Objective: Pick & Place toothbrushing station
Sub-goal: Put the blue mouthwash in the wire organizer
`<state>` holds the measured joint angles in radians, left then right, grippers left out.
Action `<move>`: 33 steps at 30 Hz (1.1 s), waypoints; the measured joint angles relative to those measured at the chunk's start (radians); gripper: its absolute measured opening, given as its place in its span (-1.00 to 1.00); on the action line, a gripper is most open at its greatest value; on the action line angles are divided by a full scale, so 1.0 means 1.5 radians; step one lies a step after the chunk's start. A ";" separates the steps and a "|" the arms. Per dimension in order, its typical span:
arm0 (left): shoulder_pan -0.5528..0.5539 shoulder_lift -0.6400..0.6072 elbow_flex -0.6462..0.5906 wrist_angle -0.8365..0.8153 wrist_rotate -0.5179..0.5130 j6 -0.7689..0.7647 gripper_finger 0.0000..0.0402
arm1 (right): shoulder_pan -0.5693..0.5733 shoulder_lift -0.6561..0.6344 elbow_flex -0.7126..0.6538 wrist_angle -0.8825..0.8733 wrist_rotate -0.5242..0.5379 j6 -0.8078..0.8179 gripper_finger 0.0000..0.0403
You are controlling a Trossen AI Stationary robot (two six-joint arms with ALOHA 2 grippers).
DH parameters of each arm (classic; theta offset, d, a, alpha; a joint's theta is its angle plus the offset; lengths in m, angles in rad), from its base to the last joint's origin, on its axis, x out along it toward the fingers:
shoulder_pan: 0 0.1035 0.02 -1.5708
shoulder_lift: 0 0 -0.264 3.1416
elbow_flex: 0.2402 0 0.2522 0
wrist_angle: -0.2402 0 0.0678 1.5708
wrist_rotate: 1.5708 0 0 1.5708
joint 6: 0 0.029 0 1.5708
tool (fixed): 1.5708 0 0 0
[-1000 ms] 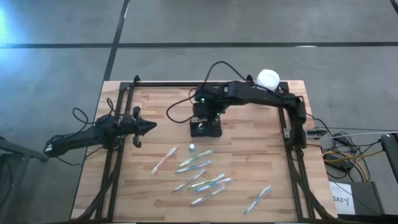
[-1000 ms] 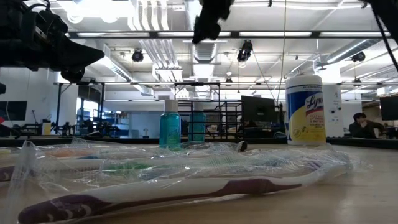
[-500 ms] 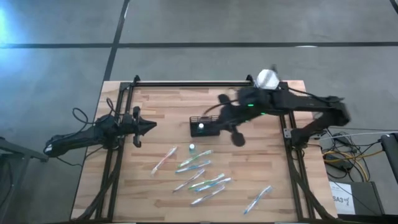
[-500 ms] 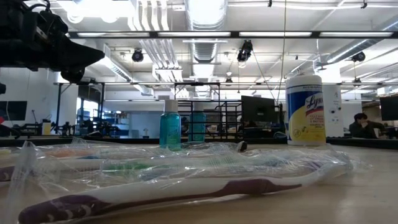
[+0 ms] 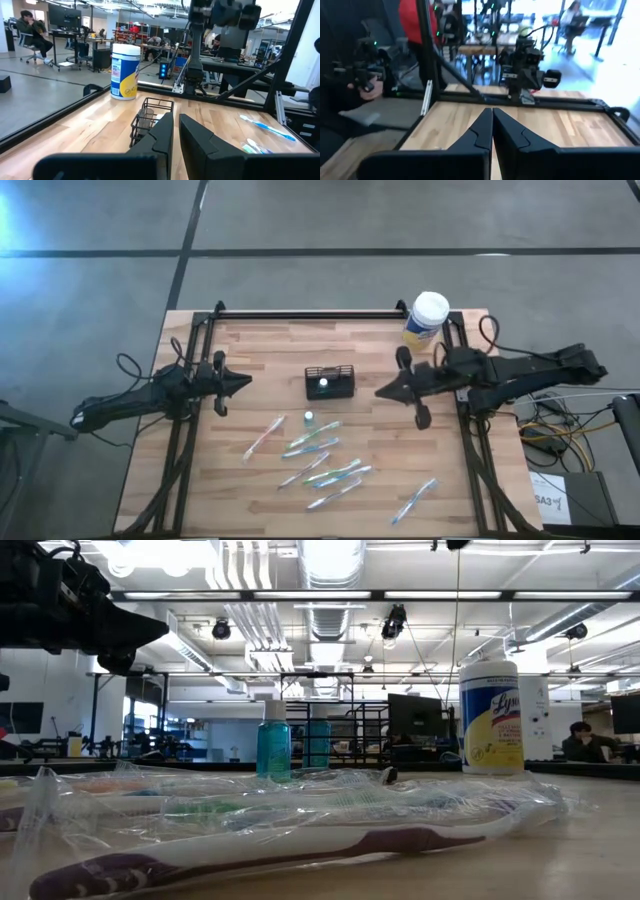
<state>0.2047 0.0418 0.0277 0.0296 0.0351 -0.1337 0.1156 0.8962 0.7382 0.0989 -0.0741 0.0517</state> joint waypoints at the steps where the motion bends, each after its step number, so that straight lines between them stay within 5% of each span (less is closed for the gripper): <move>1: 0.000 0.000 0.000 0.000 -0.003 0.000 -0.83 | 0.003 -0.015 -0.031 0.033 0.005 0.001 -0.96; 23: 0.000 0.000 0.003 0.019 -0.023 0.011 -0.83 | 0.004 -0.160 -0.431 0.439 0.035 -0.006 -0.96; 33: -0.002 0.142 0.230 0.013 -0.040 0.043 -0.97 | 0.003 -0.158 -0.486 0.502 0.110 -0.050 -0.96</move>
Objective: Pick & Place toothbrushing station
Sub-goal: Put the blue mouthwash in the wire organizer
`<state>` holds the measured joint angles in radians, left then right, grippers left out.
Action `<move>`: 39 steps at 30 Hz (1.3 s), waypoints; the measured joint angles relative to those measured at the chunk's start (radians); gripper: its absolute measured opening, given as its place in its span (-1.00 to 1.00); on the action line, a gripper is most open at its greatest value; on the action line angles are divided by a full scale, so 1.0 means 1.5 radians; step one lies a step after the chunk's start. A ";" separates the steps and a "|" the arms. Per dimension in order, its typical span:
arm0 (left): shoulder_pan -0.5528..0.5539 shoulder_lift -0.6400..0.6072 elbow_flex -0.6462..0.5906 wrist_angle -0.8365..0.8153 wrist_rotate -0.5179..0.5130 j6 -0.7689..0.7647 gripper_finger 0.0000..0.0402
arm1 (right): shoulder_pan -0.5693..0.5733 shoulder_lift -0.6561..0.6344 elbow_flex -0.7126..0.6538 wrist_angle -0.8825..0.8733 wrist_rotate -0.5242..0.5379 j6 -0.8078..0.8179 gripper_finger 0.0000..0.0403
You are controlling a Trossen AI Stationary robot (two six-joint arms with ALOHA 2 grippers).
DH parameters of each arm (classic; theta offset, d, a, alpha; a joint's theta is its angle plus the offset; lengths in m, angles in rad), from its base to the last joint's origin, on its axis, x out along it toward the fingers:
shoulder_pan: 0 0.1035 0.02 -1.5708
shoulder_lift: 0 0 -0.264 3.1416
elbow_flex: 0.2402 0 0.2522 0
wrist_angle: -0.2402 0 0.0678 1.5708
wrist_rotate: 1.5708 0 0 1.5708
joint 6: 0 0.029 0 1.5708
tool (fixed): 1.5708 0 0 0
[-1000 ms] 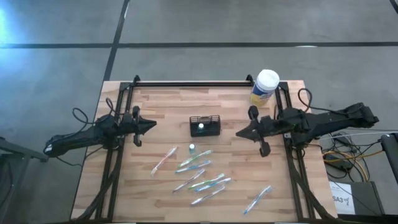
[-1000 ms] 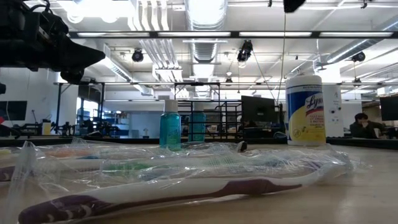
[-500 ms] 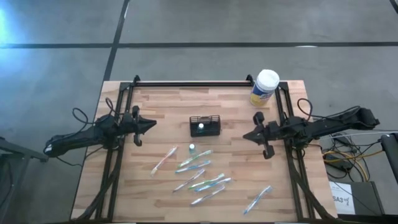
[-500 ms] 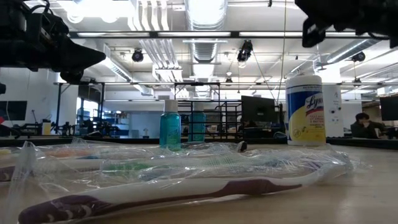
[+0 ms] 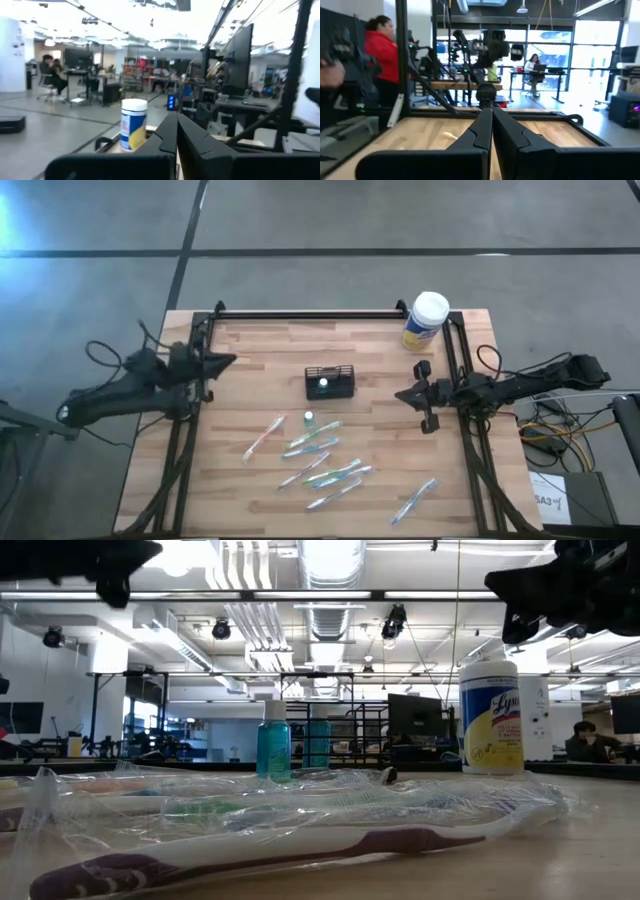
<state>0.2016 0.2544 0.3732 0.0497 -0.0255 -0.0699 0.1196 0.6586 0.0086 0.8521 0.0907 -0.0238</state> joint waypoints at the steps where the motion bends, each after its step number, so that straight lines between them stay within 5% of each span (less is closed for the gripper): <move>1: 0.000 0.034 0.034 -0.017 -0.004 0.005 -0.97 | 0.000 0.000 0.000 0.000 0.006 -0.005 -0.96; 10: -0.001 0.385 0.360 -0.308 -0.037 0.011 -0.95 | 0.000 -0.003 0.000 0.000 0.012 -0.022 -0.96; 18: -0.037 0.608 0.567 -0.515 -0.071 0.009 -0.66 | 0.000 -0.003 0.000 0.000 0.012 -0.024 -0.96; 22: -0.073 0.698 0.629 -0.580 -0.142 -0.023 -0.41 | 0.000 -0.003 0.000 -0.003 0.012 -0.023 -0.96; 28: -0.135 0.784 0.711 -0.639 -0.146 -0.063 -0.13 | 0.000 -0.001 0.000 -0.008 0.012 -0.024 -0.96; 39: -0.205 0.932 0.787 -0.718 -0.144 -0.168 -0.08 | 0.000 -0.001 0.000 -0.022 0.012 -0.013 -0.96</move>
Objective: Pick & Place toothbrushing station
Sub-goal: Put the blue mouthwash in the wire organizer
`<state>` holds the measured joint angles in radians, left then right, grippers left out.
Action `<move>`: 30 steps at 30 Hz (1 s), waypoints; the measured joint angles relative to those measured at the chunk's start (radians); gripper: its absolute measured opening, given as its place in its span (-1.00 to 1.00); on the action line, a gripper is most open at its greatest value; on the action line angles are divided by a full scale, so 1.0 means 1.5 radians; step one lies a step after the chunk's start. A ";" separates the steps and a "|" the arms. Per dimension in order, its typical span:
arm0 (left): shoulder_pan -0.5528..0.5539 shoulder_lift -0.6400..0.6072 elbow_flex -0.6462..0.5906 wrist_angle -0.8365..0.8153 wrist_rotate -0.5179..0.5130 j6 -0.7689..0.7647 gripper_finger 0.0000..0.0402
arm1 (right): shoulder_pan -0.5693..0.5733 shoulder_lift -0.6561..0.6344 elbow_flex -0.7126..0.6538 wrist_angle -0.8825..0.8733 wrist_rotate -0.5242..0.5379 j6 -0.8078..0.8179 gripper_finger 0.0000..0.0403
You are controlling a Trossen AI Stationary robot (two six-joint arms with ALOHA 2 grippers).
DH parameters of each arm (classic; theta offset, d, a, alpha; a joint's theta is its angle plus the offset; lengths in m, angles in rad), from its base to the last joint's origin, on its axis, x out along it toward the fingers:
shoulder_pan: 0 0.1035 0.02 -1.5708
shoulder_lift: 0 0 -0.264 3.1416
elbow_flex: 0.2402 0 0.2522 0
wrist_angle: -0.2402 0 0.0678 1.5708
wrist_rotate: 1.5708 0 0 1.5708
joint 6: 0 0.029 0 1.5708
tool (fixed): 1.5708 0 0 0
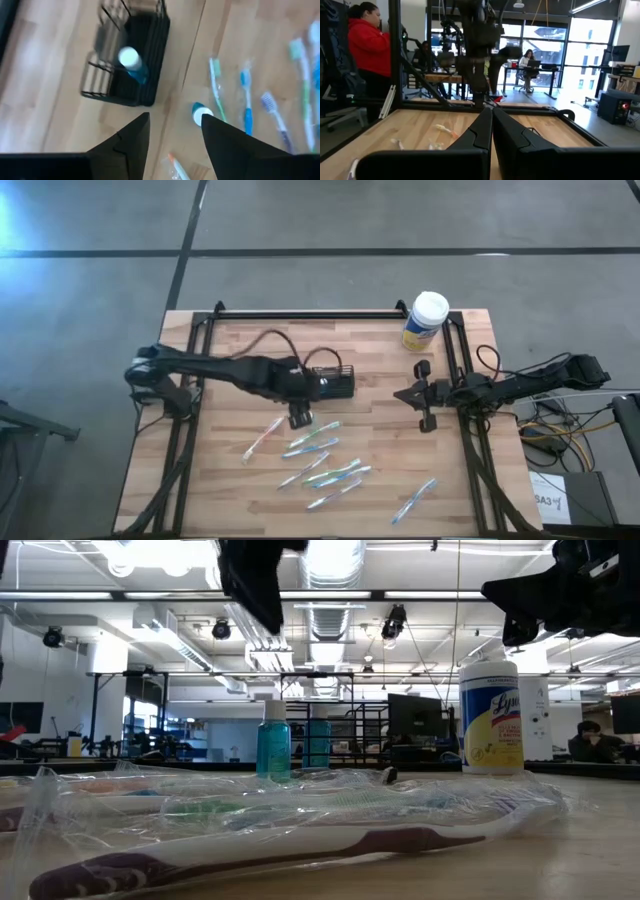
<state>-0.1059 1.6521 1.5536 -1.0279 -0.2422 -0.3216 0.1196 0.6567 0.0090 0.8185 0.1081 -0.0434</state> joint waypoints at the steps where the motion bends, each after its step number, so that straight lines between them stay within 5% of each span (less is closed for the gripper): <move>1: -0.003 0.009 0.000 -0.003 0.003 -0.005 -0.08 | 0.000 0.000 0.000 0.000 0.000 0.003 -0.96; 30: -0.011 0.116 -0.002 -0.015 0.014 -0.090 -0.09 | 0.000 0.000 0.000 -0.015 0.000 0.012 -0.96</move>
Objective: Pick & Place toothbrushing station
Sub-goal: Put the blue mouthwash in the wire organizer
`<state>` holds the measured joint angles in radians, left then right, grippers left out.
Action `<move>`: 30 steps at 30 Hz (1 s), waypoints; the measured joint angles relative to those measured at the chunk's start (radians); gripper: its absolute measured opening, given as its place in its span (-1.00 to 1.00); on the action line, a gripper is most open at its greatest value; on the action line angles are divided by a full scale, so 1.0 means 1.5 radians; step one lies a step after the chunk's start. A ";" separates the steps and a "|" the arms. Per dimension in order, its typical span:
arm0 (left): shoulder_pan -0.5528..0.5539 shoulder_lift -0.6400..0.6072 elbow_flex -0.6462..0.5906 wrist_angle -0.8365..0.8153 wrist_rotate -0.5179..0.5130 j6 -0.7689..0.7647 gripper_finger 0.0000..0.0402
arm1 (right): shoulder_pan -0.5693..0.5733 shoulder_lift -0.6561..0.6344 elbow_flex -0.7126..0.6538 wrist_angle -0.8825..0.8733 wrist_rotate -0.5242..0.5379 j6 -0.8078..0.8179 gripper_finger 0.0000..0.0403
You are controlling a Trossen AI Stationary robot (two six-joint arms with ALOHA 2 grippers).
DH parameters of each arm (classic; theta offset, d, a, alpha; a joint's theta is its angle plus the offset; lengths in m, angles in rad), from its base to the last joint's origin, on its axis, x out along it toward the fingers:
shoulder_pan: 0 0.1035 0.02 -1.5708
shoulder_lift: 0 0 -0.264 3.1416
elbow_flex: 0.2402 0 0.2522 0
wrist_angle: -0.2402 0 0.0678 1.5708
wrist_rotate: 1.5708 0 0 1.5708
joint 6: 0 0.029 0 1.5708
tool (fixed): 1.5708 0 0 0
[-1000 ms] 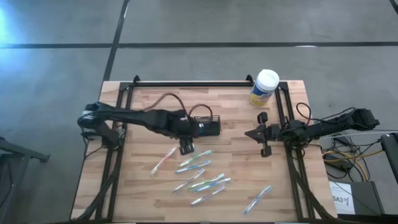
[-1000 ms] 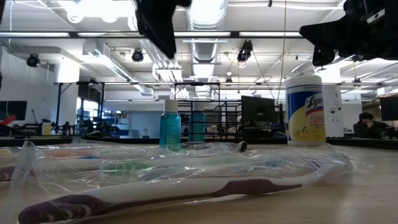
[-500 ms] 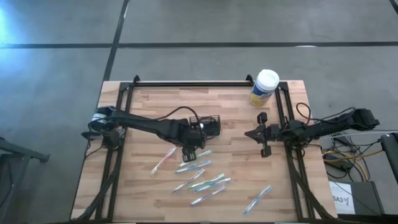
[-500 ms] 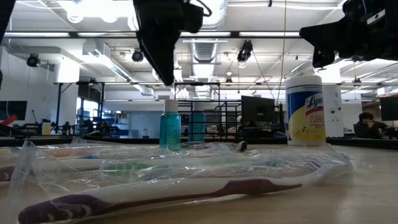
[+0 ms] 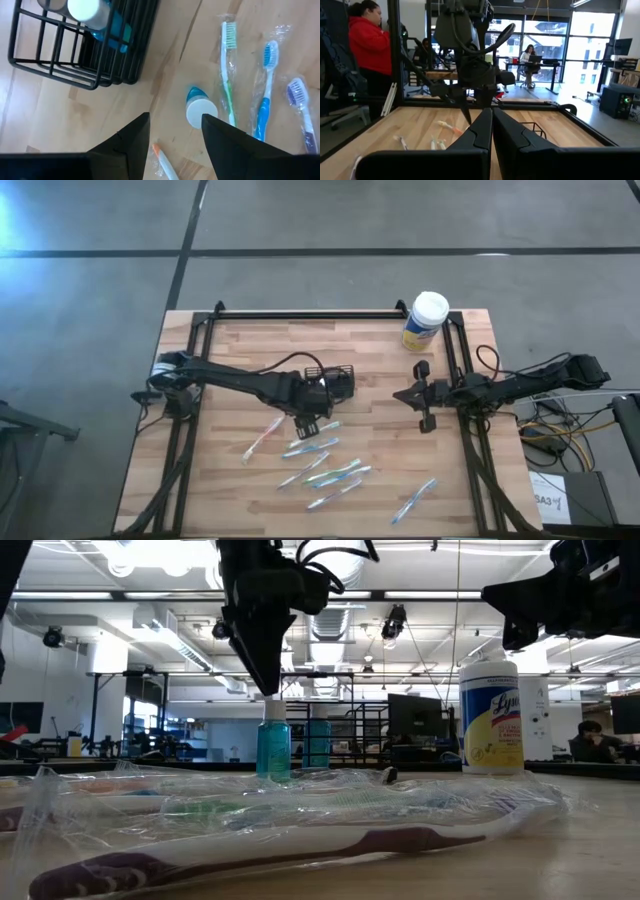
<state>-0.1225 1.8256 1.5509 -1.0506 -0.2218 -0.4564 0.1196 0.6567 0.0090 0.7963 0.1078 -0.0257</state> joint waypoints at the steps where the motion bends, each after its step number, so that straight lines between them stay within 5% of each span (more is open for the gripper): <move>1: 0.001 0.000 0.000 0.000 0.000 -0.002 -0.09 | 0.000 0.000 0.000 0.000 0.000 0.000 -0.96; 30: 0.020 0.029 0.000 0.035 0.085 -0.023 -0.09 | 0.000 0.000 0.000 -0.005 0.000 0.000 -0.96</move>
<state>-0.0929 1.8683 1.5509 -0.9982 -0.0945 -0.4916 0.1196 0.6567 0.0090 0.7895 0.1074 -0.0261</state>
